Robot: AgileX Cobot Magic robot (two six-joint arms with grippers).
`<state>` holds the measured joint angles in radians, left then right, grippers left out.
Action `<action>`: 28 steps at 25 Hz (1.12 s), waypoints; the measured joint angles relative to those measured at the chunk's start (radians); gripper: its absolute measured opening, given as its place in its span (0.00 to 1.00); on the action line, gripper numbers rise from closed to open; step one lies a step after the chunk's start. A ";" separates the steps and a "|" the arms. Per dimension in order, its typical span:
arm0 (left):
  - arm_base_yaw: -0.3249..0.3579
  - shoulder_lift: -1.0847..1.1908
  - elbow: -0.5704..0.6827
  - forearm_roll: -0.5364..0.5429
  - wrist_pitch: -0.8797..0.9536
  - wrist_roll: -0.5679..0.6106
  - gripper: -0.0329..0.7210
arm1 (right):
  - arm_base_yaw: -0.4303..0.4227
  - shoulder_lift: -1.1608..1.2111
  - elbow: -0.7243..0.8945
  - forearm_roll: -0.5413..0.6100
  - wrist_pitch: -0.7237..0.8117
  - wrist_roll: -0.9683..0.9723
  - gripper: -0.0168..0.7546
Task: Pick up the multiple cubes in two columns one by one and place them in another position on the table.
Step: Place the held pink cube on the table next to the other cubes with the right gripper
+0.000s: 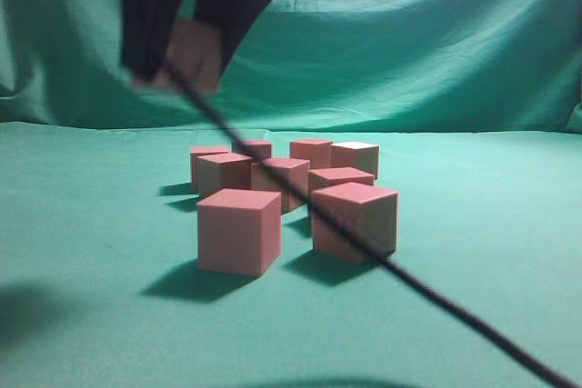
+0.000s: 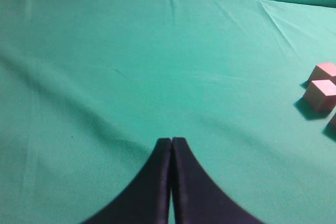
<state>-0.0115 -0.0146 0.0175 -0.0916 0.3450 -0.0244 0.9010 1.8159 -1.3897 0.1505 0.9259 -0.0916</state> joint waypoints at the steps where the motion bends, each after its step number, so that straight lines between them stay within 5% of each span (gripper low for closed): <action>1: 0.000 0.000 0.000 0.000 0.000 0.000 0.04 | 0.017 0.014 0.007 0.000 -0.014 0.000 0.36; 28: 0.000 0.000 0.000 0.000 0.000 0.000 0.04 | 0.065 0.196 0.009 -0.075 -0.184 0.168 0.36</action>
<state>-0.0115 -0.0146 0.0175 -0.0916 0.3450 -0.0244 0.9664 2.0117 -1.3807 0.0758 0.7423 0.0760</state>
